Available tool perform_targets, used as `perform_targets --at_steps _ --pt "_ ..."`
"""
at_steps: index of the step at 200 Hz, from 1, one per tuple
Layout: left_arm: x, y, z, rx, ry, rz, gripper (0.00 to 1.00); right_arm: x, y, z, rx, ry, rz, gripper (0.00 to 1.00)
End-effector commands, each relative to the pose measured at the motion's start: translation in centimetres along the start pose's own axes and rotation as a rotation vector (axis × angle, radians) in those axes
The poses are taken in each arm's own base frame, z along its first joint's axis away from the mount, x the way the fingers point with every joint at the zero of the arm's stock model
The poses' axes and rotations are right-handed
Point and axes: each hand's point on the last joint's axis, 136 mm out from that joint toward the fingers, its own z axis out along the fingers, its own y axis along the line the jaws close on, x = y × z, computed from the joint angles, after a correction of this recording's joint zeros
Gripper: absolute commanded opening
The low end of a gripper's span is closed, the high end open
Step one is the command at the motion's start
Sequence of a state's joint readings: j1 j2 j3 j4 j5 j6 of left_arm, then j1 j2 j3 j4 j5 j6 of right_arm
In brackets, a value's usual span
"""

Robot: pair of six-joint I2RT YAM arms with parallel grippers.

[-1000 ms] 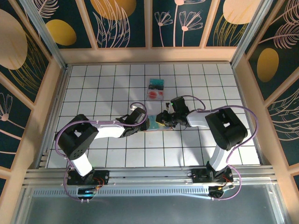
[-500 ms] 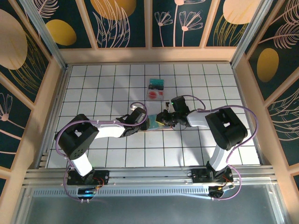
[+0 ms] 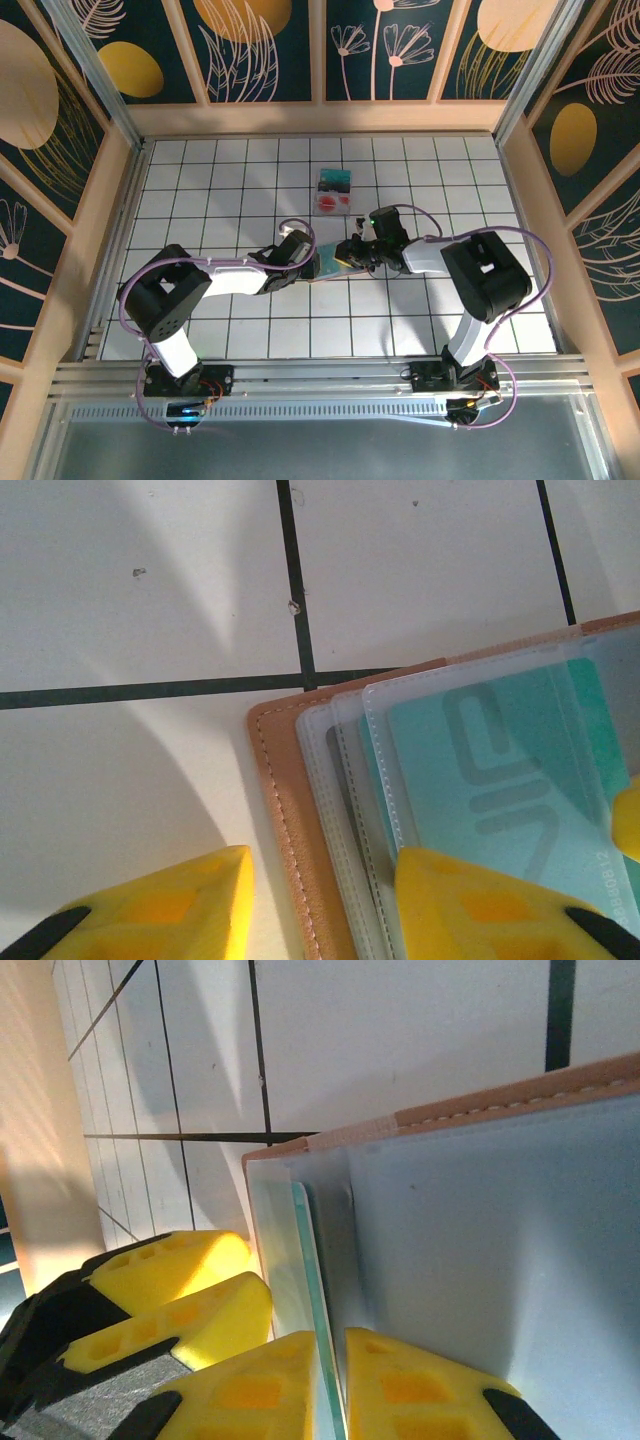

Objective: Take the credit cards out of the card holder

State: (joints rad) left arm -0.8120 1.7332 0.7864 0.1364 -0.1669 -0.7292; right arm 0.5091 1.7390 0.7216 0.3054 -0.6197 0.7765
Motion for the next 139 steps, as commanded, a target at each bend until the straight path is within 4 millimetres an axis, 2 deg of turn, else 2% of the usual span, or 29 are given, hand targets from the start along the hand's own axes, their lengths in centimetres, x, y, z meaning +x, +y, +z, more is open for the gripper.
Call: perform_targets --at_steps 1,95,139 --pt "2.49 1.79 0.66 -0.067 0.084 0.03 0.41 -0.51 2.61 -1.06 -0.097 -0.021 -0.038 0.15" --pt "2.38 1.65 0.71 -0.065 0.084 0.03 0.42 -0.29 2.66 -1.13 -0.14 -0.014 -0.017 0.05" --pt "2.36 1.48 0.73 -0.057 0.084 0.03 0.41 -0.19 2.57 -0.78 -0.147 -0.006 -0.017 0.13"
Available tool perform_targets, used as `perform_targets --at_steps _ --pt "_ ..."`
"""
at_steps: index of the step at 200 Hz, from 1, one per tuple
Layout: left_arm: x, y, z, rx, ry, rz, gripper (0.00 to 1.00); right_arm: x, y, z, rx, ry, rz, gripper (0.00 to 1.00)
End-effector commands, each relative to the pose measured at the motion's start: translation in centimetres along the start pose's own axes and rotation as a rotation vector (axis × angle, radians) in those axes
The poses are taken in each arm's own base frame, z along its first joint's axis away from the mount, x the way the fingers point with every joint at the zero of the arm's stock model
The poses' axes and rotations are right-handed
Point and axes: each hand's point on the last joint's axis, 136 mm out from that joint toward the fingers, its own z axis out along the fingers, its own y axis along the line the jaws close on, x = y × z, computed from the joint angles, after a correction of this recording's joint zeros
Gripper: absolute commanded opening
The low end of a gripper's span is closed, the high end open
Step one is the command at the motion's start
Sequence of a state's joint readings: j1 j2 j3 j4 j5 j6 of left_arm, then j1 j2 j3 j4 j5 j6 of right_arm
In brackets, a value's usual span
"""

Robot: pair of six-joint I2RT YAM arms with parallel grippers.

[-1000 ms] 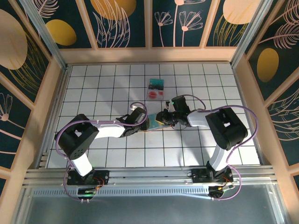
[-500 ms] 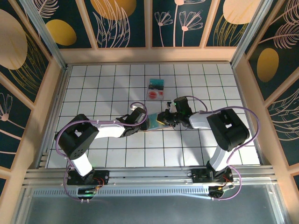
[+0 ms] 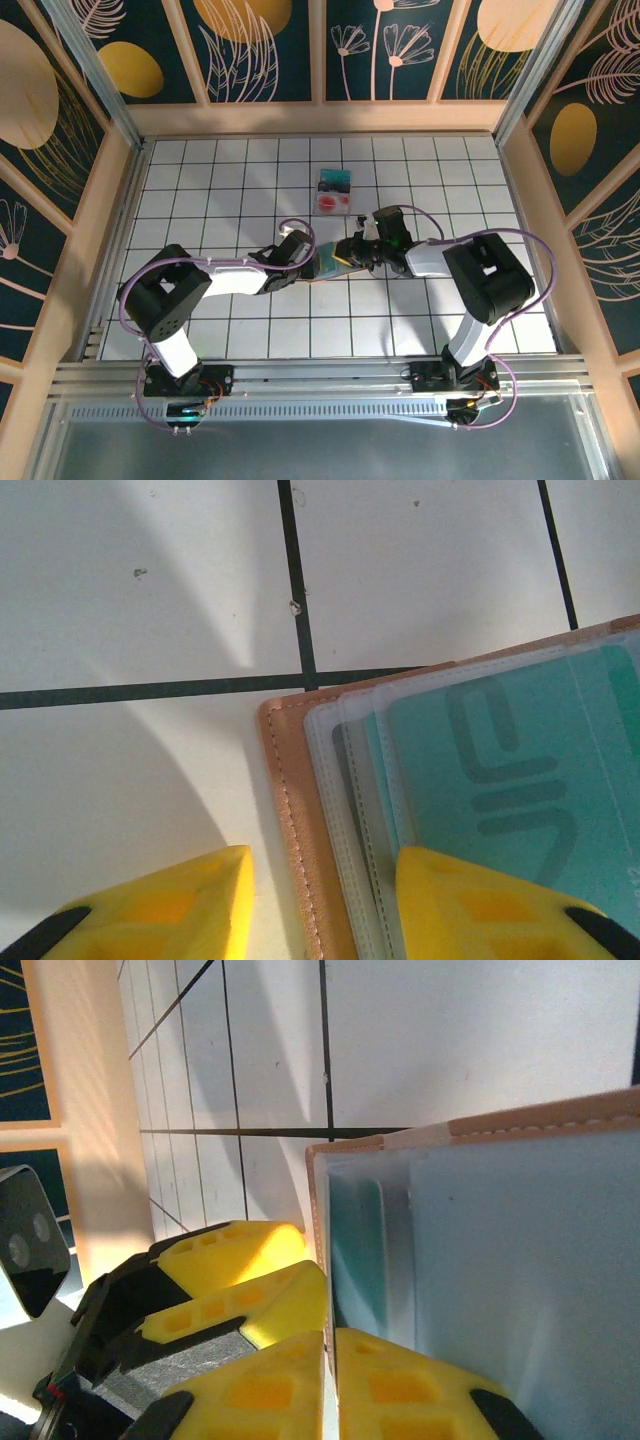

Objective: Take the credit cards out of the card holder

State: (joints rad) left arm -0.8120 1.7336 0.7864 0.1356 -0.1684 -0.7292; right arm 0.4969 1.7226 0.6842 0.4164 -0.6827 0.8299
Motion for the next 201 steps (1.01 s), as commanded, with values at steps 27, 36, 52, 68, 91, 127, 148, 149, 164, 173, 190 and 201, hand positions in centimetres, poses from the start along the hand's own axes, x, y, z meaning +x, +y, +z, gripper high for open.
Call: perform_targets --at_steps 27,36,52,68,91,127,148,149,164,173,190,201 --pt "2.3 1.3 0.7 -0.05 0.083 0.027 0.41 0.0 1.0 0.3 -0.06 0.008 -0.014 0.13" --pt "2.3 1.3 0.7 -0.05 0.084 0.027 0.41 0.0 0.8 0.4 -0.06 0.009 -0.011 0.13" --pt "2.3 1.4 0.6 -0.052 0.083 0.028 0.41 0.0 0.8 0.4 -0.06 0.01 -0.01 0.12" --pt "2.3 1.5 0.6 -0.058 0.082 0.028 0.42 -0.1 0.8 0.2 -0.06 0.005 -0.014 0.09" --pt "2.3 1.6 0.6 -0.064 0.082 0.027 0.42 -0.4 0.8 -0.3 -0.051 -0.01 -0.017 0.08" --pt "2.5 1.9 0.6 -0.076 0.086 0.026 0.42 -0.8 0.4 -1.1 -0.031 -0.03 -0.015 0.07" --pt "2.5 2.0 0.6 -0.081 0.086 0.026 0.42 -0.8 0.0 -1.5 -0.022 -0.038 -0.01 0.07" --pt "2.5 2.0 0.6 -0.081 0.085 0.026 0.42 -0.8 0.0 -1.5 -0.022 -0.039 -0.011 0.07" --pt "2.4 2.1 0.6 -0.084 0.083 0.027 0.42 -0.9 -0.1 -1.7 -0.016 -0.045 -0.008 0.07" --pt "2.5 2.1 0.6 -0.085 0.084 0.027 0.42 -0.9 -0.3 -1.9 -0.009 -0.047 -0.007 0.07" --pt "2.3 2.1 0.5 -0.09 0.08 0.031 0.42 -1.0 -0.6 -2.1 0.011 -0.055 -0.008 0.06" --pt "2.2 2.1 0.4 -0.091 0.077 0.034 0.42 -1.0 -0.8 -2.1 0.025 -0.056 -0.009 0.06"
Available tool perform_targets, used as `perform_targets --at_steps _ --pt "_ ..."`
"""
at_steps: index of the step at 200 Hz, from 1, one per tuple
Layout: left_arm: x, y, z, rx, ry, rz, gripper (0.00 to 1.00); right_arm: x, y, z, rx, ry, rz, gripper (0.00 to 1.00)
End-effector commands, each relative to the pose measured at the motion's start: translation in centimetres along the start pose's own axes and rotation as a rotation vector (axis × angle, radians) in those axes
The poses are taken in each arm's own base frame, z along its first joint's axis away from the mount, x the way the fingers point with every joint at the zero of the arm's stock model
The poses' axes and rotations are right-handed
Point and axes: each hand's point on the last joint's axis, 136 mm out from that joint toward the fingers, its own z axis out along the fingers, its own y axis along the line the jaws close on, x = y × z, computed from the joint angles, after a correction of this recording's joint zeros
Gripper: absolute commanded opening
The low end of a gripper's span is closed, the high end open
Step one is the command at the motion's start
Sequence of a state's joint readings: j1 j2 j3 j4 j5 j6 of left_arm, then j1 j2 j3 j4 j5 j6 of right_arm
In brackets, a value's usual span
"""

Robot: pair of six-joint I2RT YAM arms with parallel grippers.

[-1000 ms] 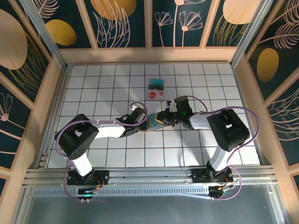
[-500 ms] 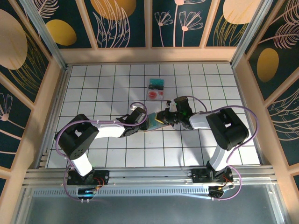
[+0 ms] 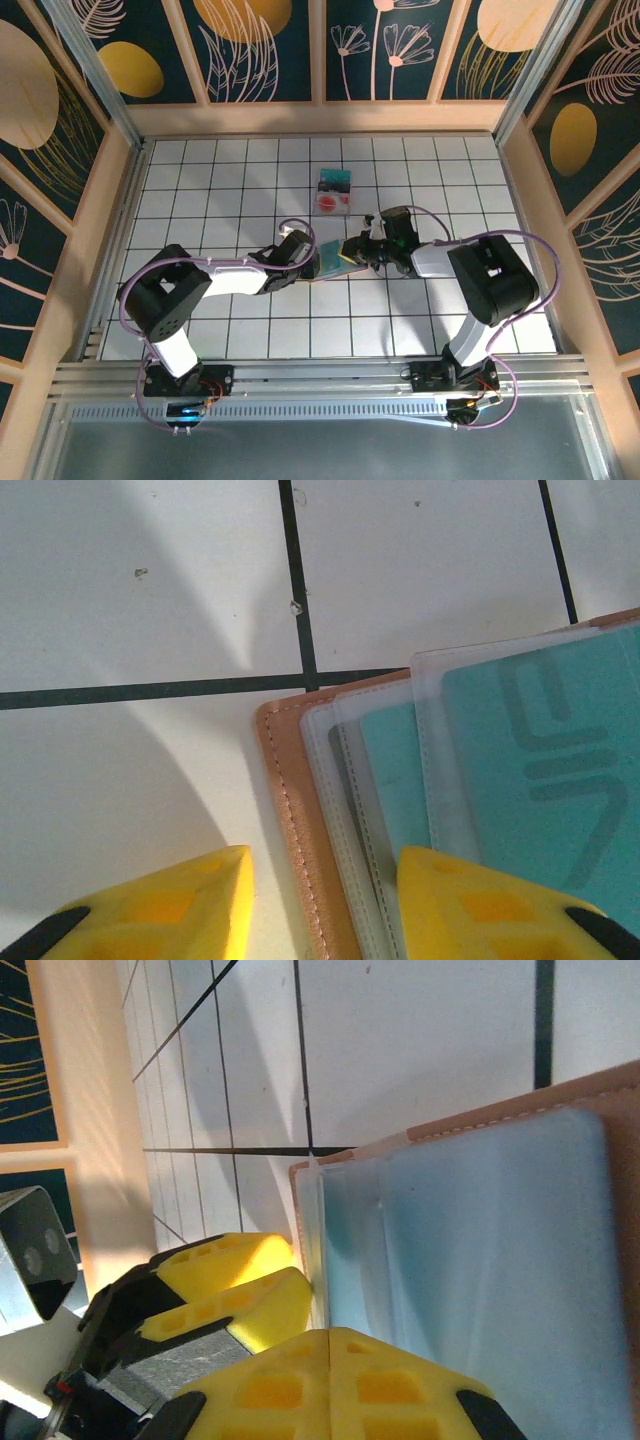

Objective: Take the credit cards out of the card holder

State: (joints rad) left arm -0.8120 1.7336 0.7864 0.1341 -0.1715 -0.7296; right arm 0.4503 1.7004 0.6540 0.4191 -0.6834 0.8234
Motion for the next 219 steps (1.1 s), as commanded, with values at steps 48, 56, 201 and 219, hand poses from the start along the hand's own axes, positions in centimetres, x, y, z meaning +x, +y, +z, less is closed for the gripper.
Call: perform_targets --at_steps 48,56,201,219 --pt "0.5 1.0 -0.6 -0.066 0.037 0.051 0.46 -0.2 -0.4 -0.9 0.055 -0.02 -0.024 0.04" --pt "-0.1 0.6 -1.0 -0.055 0.024 0.052 0.48 -0.2 -0.5 -0.9 0.059 -0.017 -0.021 0.04" --pt "0.3 -0.5 0.4 -0.021 0.06 0.099 0.67 0.1 0.2 -0.4 0.05 -0.006 -0.026 0.04" --pt "0.9 -0.1 0.9 -0.032 0.081 0.105 0.65 0.2 0.3 -0.3 0.039 -0.003 -0.025 0.06"
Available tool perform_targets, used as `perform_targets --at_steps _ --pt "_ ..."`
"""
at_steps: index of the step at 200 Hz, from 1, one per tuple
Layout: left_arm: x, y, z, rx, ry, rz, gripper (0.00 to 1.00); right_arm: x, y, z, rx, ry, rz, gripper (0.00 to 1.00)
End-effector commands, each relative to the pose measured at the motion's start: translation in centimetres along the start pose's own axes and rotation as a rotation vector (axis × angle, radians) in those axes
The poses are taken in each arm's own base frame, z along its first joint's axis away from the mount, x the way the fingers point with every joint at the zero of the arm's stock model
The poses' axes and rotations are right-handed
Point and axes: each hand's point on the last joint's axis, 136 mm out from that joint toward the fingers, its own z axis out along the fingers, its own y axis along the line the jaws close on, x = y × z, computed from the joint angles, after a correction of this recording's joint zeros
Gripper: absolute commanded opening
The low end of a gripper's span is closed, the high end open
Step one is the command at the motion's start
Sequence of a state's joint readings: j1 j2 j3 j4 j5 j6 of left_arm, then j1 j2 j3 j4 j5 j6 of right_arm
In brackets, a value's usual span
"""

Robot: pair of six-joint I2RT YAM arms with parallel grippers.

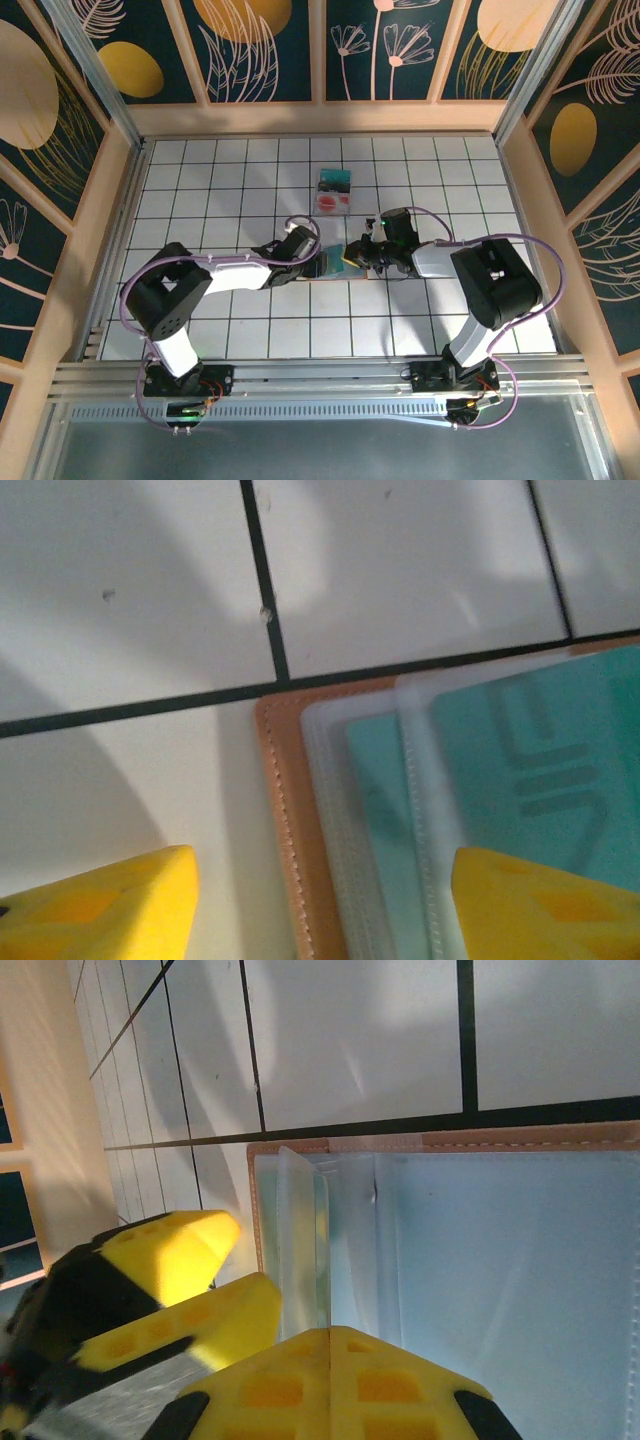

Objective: Take the credit cards out of the card holder

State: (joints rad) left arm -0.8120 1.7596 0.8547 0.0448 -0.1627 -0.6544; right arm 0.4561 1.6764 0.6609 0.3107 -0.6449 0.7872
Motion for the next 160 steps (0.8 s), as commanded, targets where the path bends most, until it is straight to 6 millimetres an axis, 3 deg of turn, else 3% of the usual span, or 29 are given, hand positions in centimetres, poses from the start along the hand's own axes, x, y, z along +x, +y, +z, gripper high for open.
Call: perform_targets --at_steps 1,90,160 --pt "1.0 0.1 0.7 -0.008 0.04 0.022 0.65 -0.5 1.4 -0.1 -0.033 -0.017 -0.033 0.06" --pt "2.4 0.5 1.1 -0.004 0.077 0.014 0.59 0.1 2.5 1.2 -0.101 0.005 -0.045 0.21" --pt "2.6 1.2 1.0 -0.03 0.07 -0.003 0.59 -0.5 1.9 0.7 -0.05 -0.024 -0.052 0.03"
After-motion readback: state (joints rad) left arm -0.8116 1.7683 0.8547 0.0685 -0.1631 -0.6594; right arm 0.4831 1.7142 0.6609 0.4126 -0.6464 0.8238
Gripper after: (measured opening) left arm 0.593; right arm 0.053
